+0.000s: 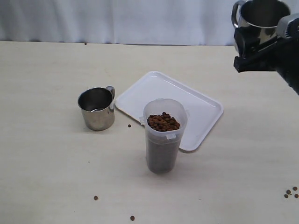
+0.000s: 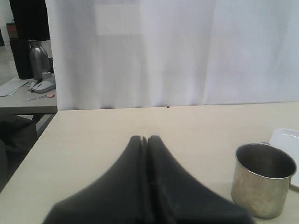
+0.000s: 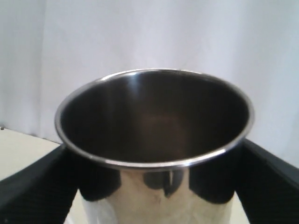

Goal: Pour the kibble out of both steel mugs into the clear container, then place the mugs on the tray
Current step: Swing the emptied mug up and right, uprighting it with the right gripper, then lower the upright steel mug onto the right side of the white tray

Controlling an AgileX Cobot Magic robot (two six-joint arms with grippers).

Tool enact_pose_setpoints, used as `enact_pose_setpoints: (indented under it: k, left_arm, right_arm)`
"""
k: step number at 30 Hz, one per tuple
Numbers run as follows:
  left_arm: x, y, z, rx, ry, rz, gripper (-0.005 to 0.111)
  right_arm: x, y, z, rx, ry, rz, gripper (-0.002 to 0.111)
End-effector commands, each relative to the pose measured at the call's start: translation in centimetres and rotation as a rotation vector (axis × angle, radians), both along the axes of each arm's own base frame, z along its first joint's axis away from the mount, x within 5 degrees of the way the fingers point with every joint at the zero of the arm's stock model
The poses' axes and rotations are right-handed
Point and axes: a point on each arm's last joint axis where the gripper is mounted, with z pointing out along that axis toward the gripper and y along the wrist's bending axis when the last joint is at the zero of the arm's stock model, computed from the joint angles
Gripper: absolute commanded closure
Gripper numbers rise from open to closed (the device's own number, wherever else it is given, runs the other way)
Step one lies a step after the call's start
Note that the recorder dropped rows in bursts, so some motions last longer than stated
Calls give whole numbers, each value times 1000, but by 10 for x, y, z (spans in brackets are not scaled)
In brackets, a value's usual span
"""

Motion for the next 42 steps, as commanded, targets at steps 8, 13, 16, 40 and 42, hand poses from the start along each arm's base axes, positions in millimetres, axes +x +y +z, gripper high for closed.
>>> enact_pose_setpoints:
  k: [8,13,16,40,42]
  left_arm:
    - [0,0,0,-2,-12,-1,107]
    - [0,0,0,-2,-12,-1,107]
    - [0,0,0,-2,-12,-1,107]
    - [0,0,0,-2,-12,-1,107]
    - [0,0,0,-2,-12,-1,107]
  right_arm:
    - [32,4,-67,81,154,123,104]
    - [43,10,-90,60,220,177,104]
    - [48,14,-99,67,247,216,104]
    - [56,30,-139,19,338,389,104]
    - [58,30,-142,18,345,389,104]
